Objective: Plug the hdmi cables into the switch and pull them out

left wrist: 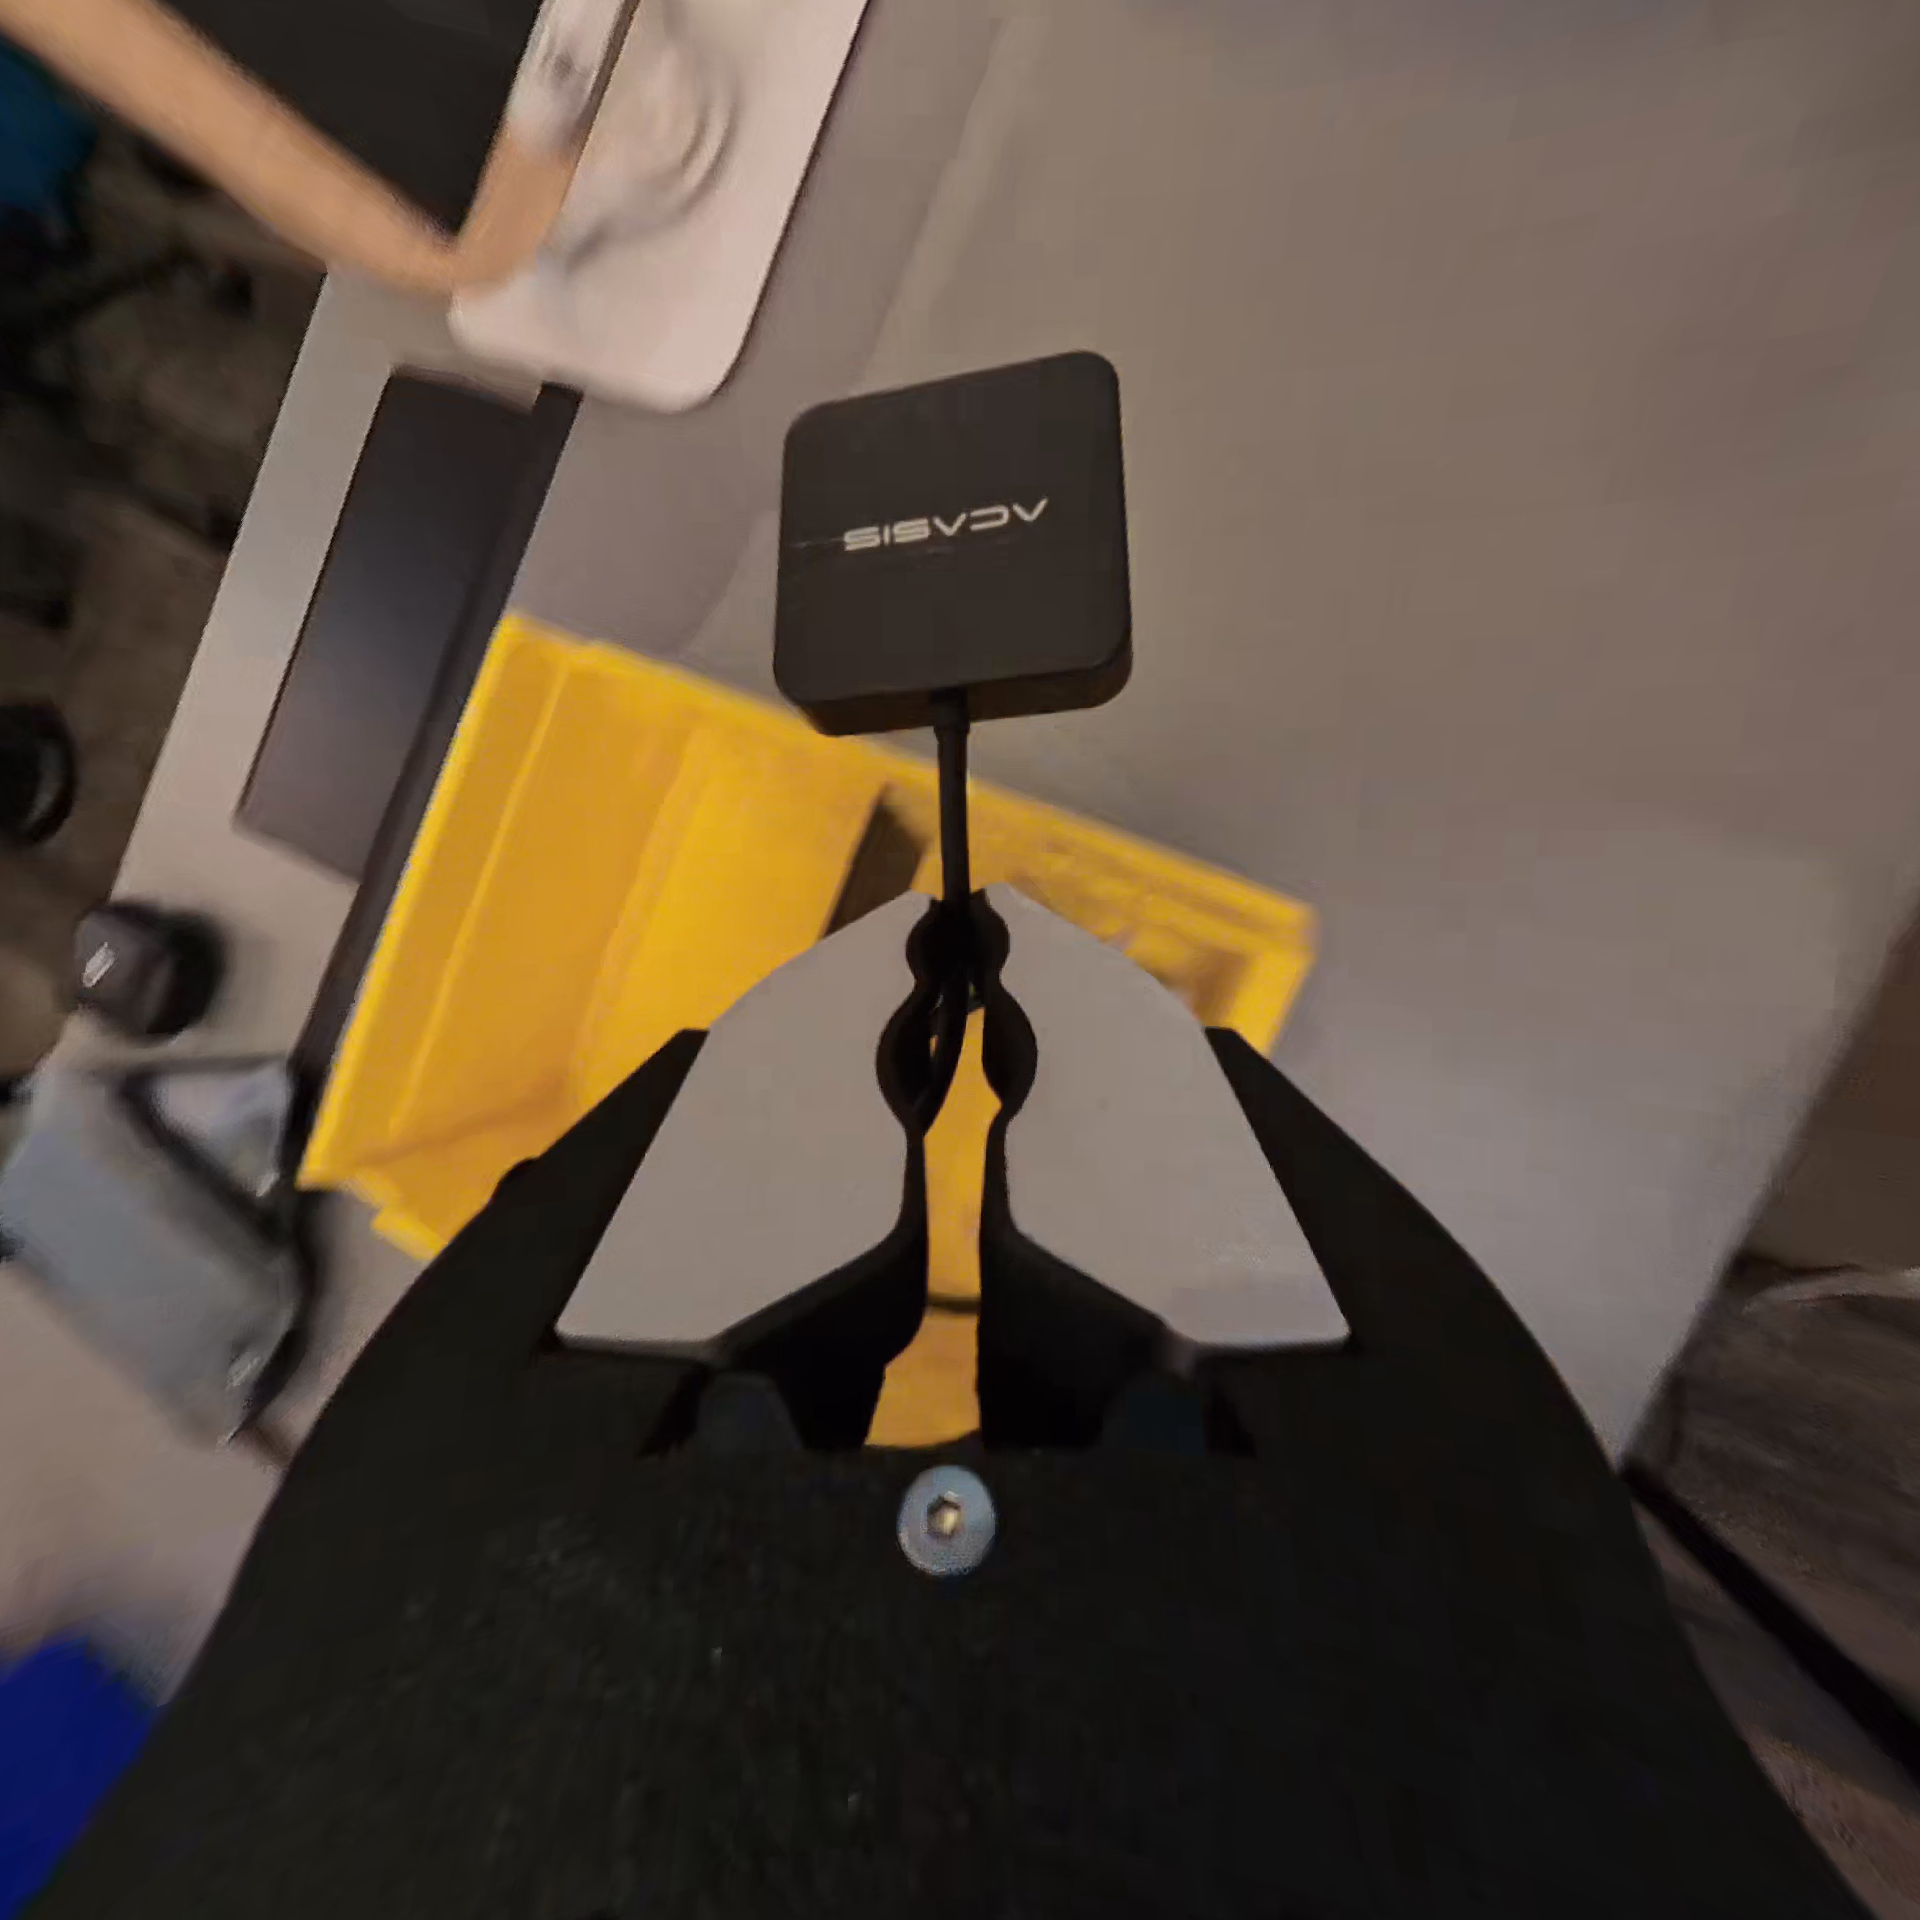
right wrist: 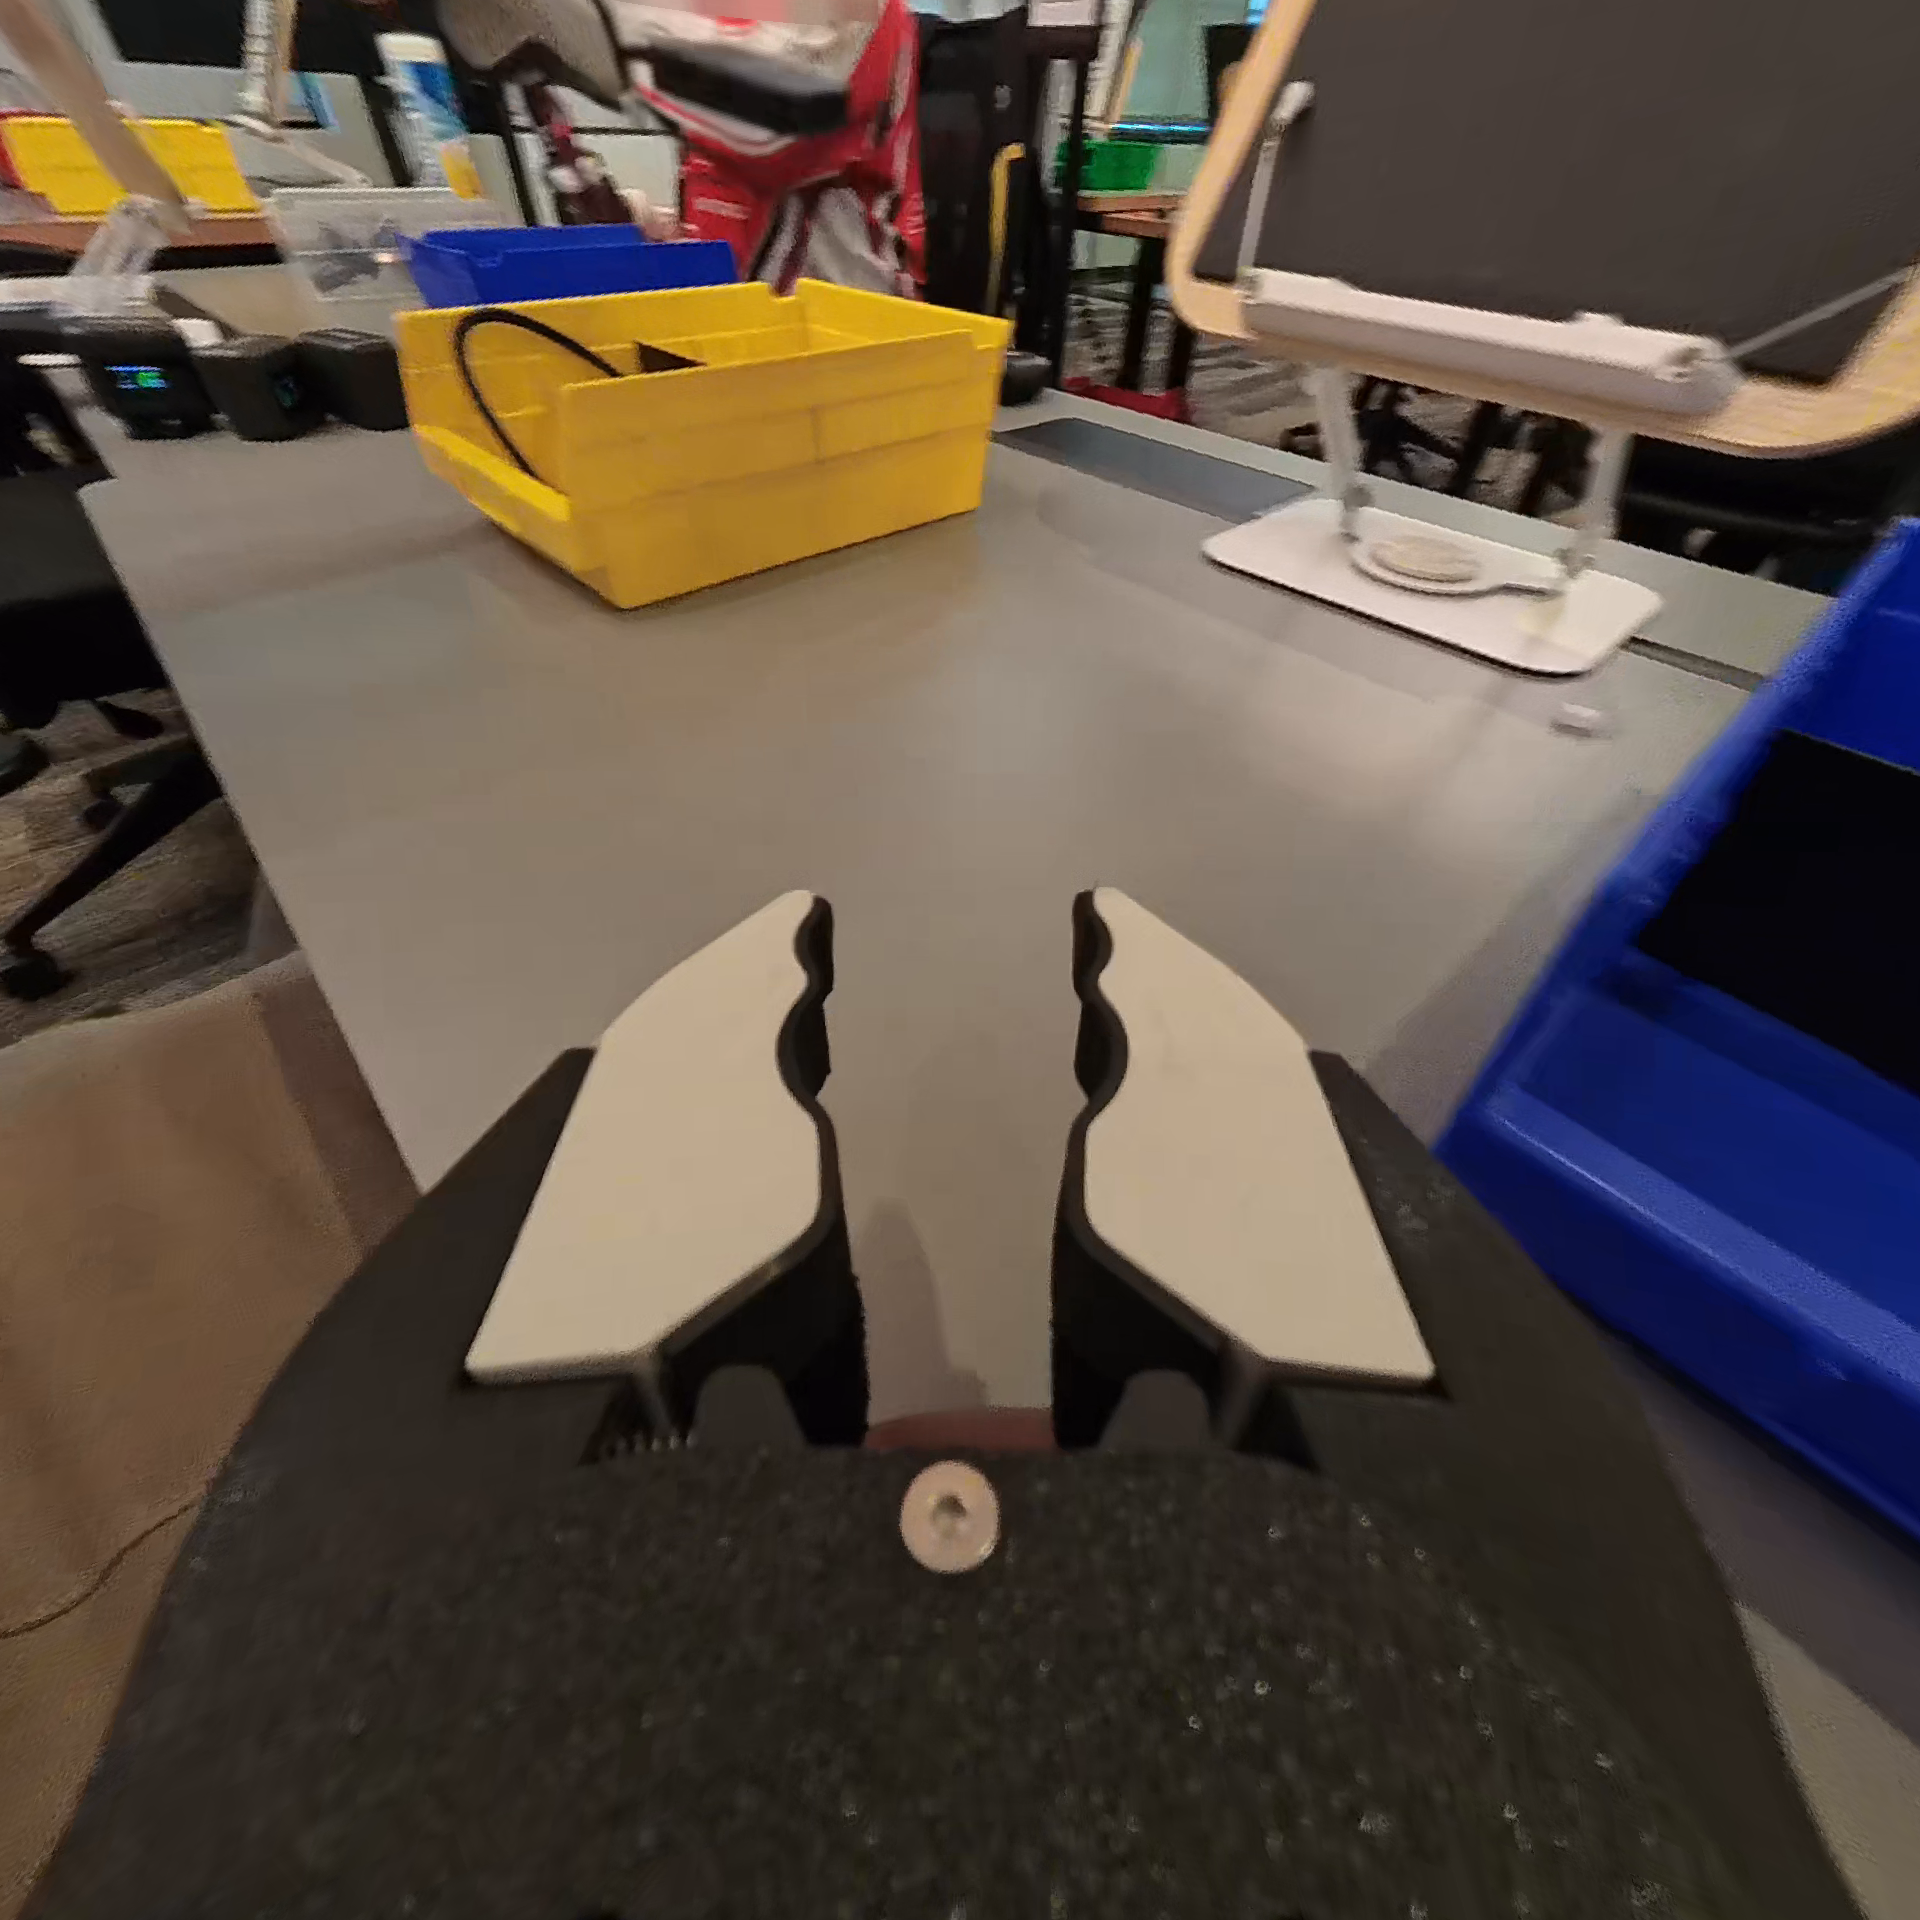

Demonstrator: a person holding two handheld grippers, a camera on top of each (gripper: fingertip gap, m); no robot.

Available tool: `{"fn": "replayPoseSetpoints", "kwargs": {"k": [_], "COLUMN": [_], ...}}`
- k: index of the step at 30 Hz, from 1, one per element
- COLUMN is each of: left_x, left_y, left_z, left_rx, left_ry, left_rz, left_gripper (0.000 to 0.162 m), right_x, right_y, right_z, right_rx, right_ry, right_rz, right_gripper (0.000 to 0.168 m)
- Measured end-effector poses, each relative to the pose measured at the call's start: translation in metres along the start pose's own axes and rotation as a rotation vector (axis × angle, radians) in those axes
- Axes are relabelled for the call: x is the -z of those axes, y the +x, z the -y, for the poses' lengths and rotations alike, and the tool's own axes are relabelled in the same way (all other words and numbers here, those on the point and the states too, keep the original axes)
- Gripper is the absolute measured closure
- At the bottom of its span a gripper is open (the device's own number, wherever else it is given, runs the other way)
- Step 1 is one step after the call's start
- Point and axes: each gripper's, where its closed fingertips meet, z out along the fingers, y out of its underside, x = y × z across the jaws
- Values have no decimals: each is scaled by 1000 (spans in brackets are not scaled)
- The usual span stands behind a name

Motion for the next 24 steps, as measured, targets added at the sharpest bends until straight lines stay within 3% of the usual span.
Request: {"fn": "replayPoseSetpoints", "kwargs": {"k": [4, 6, 8, 12, 16, 20, 24], "left_x": [14, 7, -10, -50, -79, -87, -86], "left_y": [80, 110, 132, 157, 187, 215, 235], "left_z": [62, 86, 105, 128, 138, 145, 148], "left_rx": [-31, -54, -117, -232, -459, -729, -817], "left_ry": [331, 414, 430, 370, 302, 329, 432], "left_rz": [-200, -190, -54, 378, 708, 904, 983], "left_gripper": [159, 158, 158, 158, 158, 158, 158], "right_x": [-20, -32, -41, -46, -50, -47, -36], "right_y": [-34, -44, -41, -31, -21, -26, -35], "right_z": [17, 33, 59, 102, 90, 68, 63], "right_rx": [-15, -35, -57, -8, 90, -68, -201], "right_ry": [47, 58, 88, 170, 113, 96, 154], "right_rz": [203, 277, 261, 164, 93, 226, 384], "right_gripper": [121, 119, 116, 115, 115, 113, 115]}}
